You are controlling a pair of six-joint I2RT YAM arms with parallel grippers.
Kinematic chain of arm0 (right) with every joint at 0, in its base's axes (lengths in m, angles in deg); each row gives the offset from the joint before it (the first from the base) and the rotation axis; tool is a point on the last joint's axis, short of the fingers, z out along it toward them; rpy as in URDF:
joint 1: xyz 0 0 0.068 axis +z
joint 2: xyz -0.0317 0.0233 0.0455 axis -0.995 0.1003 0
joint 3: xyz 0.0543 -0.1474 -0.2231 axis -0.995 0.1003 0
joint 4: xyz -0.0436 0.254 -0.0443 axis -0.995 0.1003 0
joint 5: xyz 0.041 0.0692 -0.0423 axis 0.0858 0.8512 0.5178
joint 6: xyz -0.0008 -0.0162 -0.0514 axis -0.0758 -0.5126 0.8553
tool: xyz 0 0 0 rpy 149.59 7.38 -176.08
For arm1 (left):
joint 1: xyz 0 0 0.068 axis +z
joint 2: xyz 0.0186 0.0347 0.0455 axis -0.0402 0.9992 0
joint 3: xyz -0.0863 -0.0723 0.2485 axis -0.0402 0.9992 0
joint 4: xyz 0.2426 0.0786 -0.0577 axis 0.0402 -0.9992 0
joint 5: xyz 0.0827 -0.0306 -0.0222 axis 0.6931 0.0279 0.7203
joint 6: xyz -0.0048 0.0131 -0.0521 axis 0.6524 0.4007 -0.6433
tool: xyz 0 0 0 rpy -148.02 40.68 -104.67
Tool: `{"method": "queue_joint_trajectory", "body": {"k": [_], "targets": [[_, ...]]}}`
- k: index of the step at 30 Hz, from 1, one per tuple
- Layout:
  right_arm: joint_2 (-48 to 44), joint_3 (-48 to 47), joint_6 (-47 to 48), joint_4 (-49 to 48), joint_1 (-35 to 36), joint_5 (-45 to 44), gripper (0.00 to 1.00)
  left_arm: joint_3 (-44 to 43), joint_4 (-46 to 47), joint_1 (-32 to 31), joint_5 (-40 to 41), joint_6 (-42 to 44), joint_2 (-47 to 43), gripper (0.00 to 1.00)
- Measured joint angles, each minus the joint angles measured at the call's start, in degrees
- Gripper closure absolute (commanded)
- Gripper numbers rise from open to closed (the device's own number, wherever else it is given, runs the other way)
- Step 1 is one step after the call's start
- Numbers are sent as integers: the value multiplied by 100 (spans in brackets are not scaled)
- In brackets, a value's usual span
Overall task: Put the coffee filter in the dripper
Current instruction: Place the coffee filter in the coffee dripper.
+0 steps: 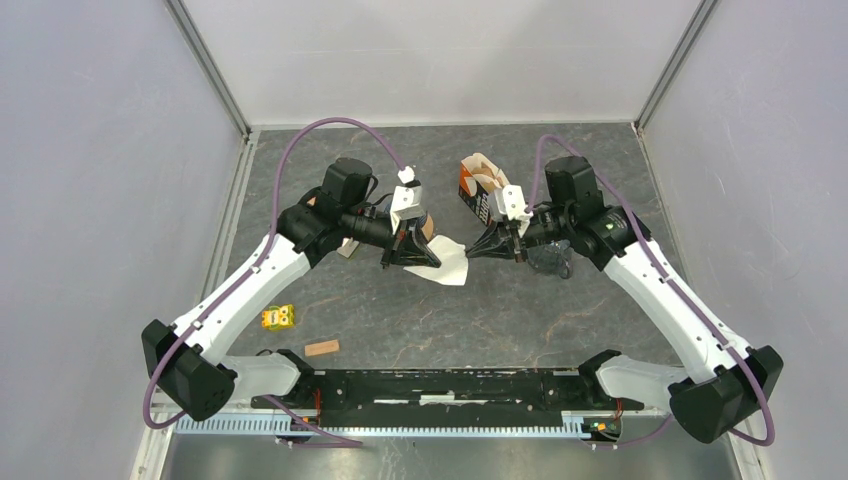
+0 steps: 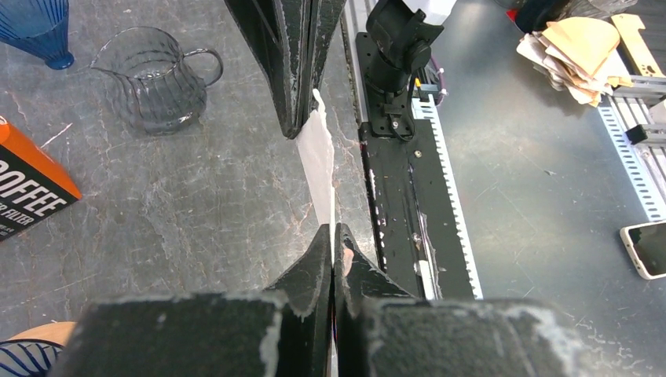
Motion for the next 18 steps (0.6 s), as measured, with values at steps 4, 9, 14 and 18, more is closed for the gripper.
{"method": "queue_joint_trajectory", "body": {"k": [4,9,14,18], "targets": [[13,-127,286,297,0,-37,99,0,-24,0,0,127,0,98],[13,-129,310,343,0,-17,100,0,-22,0,-7,140,4,98],[-13,-46,44,24,20,7,100,0,-17,0,-35,140,39,98],[-15,9,-76,-122,48,7,100,0,-15,4,-46,140,44,98]]}}
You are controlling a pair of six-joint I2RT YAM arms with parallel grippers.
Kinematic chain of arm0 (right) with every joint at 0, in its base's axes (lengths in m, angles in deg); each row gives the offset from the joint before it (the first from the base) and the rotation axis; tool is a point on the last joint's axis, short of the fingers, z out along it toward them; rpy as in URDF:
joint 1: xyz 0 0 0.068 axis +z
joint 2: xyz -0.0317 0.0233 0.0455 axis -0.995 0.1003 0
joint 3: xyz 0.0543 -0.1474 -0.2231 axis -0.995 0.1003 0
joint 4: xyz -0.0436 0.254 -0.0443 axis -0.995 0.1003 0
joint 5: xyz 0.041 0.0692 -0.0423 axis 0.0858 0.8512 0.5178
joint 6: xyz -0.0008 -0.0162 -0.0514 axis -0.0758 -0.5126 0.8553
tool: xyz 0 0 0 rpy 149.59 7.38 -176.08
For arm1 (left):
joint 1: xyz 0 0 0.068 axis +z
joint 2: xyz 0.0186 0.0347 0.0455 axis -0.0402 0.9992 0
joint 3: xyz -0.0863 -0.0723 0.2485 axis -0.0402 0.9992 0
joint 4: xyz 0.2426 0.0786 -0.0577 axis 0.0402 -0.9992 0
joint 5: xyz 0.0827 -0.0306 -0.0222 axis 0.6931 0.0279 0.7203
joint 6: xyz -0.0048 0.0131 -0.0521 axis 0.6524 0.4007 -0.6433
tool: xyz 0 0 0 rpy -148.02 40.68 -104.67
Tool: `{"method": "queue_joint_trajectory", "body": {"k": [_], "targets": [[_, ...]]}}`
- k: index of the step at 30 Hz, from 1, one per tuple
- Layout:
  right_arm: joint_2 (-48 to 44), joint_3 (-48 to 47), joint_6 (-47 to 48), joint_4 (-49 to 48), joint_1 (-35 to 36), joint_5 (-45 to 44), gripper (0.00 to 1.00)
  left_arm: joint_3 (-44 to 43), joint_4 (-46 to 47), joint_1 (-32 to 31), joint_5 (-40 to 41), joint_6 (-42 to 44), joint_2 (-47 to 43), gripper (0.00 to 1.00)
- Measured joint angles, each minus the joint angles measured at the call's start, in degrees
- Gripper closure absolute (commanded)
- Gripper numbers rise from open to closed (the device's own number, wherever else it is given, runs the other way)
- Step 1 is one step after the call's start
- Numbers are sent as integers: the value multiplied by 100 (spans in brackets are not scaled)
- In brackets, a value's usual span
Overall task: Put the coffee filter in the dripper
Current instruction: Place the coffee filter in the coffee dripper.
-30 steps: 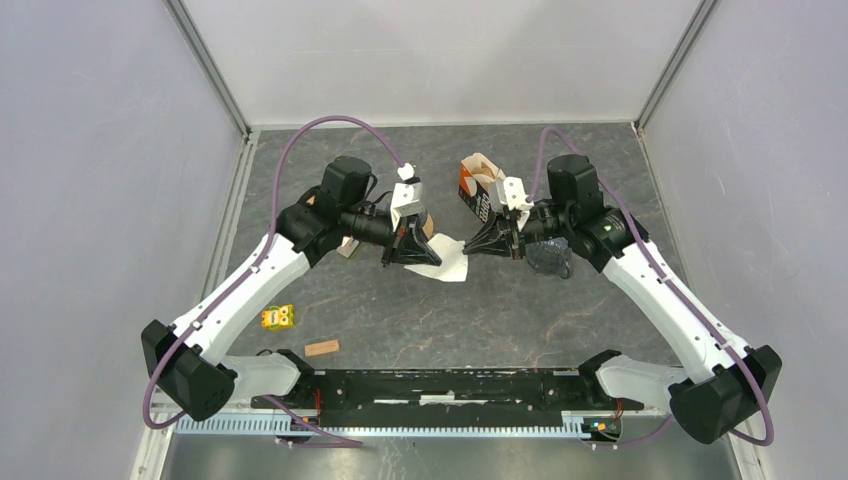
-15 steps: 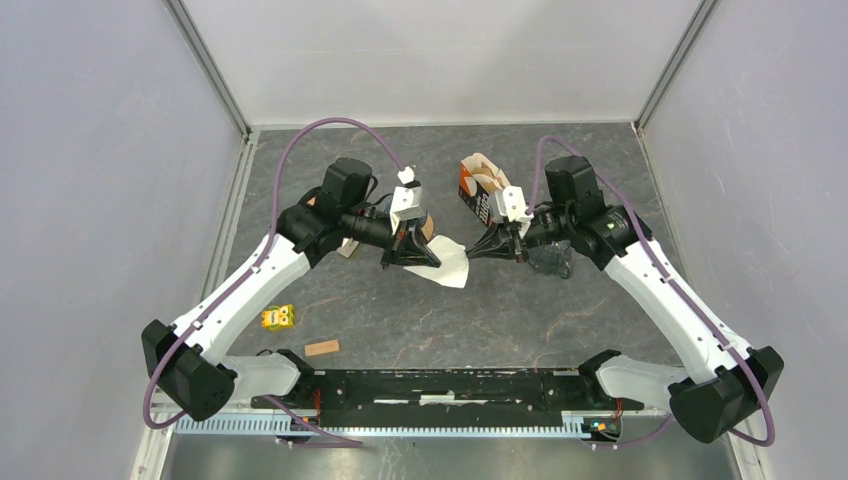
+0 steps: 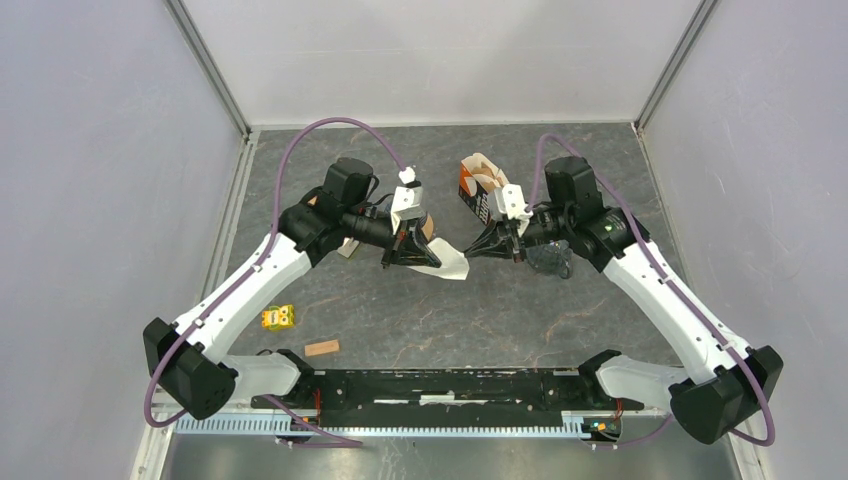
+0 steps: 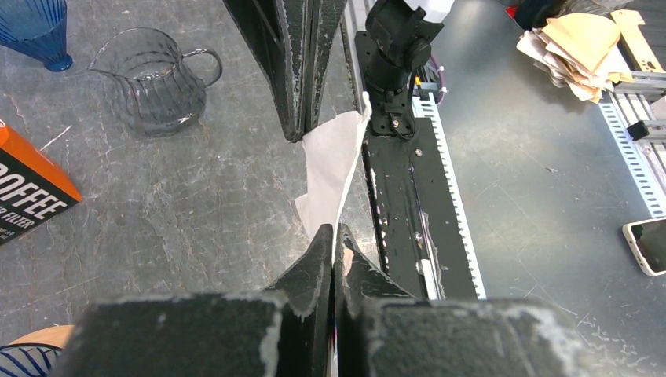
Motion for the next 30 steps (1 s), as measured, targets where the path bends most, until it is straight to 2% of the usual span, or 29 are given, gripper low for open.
{"method": "queue_joint_trajectory", "body": {"k": [30], "targets": [[-236,177,-317,-170,22,-55,81,87,470,22,221,-223,0,98]]}}
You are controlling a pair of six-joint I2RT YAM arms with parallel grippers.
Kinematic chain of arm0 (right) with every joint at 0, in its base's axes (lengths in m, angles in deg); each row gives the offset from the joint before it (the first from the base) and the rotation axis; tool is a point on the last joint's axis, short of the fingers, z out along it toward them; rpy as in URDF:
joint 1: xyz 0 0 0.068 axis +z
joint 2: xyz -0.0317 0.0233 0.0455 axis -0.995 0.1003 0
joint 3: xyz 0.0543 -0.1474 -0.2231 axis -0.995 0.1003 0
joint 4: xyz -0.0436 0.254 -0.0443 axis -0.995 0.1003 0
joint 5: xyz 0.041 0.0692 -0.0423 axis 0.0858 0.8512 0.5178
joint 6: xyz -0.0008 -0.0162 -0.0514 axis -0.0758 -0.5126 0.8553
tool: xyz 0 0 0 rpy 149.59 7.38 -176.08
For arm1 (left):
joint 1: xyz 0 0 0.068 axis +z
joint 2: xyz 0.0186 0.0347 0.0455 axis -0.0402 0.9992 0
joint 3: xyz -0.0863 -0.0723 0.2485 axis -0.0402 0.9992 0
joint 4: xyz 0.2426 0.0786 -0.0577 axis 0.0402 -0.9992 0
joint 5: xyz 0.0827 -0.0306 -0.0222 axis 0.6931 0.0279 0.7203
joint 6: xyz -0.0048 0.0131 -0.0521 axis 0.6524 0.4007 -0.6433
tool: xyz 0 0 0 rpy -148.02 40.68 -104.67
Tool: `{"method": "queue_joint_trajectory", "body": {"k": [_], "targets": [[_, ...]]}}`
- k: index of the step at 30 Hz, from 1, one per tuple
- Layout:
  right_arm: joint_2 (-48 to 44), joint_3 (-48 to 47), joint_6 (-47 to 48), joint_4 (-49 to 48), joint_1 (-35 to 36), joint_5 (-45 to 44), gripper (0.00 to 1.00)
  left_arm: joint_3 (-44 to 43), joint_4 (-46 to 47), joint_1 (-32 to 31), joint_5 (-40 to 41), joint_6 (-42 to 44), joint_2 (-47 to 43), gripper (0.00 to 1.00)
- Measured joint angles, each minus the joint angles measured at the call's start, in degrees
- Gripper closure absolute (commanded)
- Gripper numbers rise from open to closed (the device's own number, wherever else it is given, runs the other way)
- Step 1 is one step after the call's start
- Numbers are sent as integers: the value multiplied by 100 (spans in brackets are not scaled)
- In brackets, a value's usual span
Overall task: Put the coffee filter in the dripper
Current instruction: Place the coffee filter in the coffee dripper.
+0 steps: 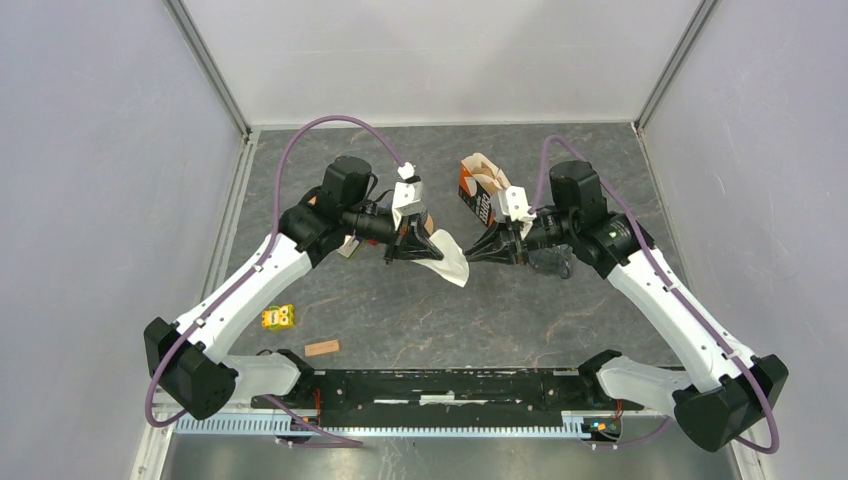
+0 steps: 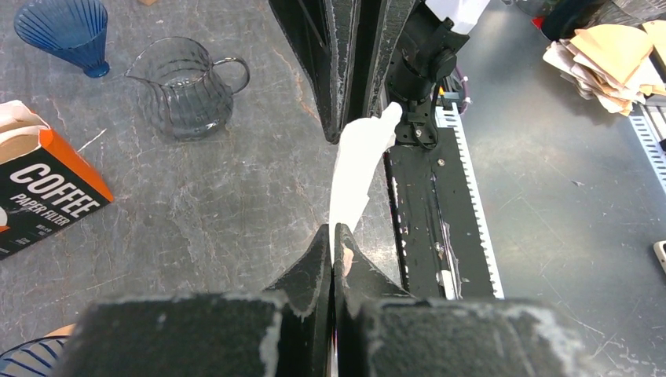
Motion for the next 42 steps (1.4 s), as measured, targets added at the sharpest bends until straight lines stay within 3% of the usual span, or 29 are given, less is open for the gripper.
{"method": "queue_joint_trajectory", "body": {"k": [12,20,42], "targets": [[72,-2,-81,22,0,-7,74,0,-4,0,153,2,0,98],[142,-184,236,538,0,-201,71,0,-42,0,157,11,0,98],[212,-275,111,476,0,-358,78,101,-59,0,129,74,-2,98]]}}
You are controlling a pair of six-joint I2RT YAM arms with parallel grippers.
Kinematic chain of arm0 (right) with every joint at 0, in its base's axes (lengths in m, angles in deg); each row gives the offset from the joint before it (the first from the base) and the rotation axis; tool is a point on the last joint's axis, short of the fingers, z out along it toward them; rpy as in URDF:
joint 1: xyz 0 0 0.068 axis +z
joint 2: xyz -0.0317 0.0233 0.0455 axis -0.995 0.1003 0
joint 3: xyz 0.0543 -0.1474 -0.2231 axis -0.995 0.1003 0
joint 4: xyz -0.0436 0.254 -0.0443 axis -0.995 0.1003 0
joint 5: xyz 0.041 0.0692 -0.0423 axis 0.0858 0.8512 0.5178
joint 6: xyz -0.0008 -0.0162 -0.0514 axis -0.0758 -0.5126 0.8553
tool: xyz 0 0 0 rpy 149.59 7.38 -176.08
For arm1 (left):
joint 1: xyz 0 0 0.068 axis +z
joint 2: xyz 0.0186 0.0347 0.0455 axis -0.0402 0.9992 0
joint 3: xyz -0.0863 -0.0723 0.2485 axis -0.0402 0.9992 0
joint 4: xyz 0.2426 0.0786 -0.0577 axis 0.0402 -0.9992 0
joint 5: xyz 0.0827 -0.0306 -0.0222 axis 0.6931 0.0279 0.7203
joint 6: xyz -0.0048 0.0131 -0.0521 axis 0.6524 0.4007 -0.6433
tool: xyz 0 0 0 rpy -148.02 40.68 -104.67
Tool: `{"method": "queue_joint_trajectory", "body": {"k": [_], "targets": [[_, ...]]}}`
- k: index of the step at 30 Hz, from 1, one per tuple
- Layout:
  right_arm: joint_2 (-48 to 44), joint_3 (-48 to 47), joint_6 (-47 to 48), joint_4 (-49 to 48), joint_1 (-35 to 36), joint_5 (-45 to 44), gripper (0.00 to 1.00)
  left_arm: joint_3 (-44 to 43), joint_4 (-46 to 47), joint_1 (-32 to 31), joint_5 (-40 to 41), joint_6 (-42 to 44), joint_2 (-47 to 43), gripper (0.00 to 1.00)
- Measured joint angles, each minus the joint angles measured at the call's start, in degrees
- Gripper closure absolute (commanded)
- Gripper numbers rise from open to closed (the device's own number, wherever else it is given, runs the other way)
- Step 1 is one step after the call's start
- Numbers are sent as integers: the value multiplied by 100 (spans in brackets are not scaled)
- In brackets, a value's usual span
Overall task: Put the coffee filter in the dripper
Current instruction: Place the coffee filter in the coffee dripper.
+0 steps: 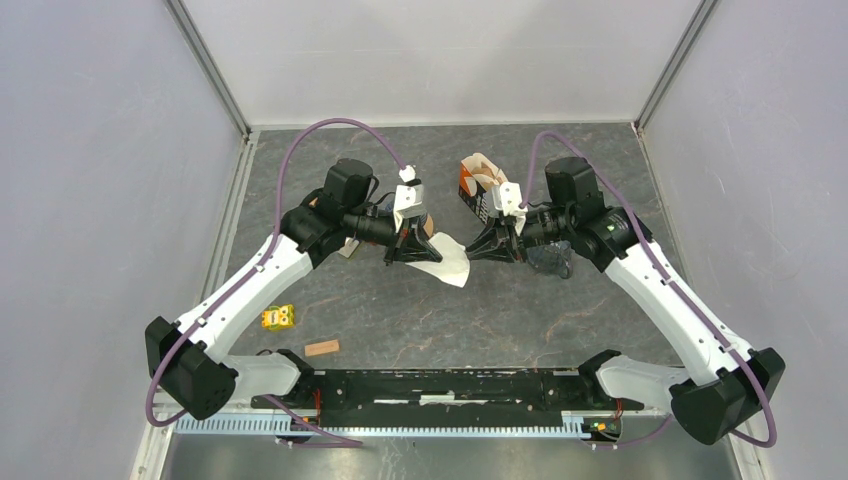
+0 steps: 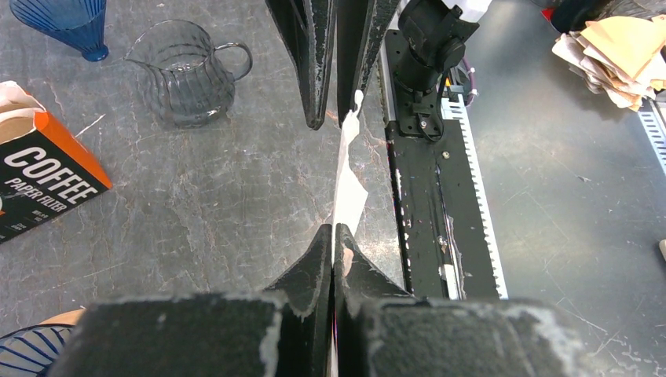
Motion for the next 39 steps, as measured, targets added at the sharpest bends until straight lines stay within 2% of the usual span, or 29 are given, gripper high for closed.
{"method": "queue_joint_trajectory", "body": {"k": [17,29,39], "targets": [[0,17,-247,-280,0,17,77,2,-2,0,-2,0,0,98],[2,114,-411,-459,0,15,82,2,-2,0,-44,0,0,98],[-2,278,-533,-660,2,-50,82,24,-2,0,-181,31,0,98]]}}
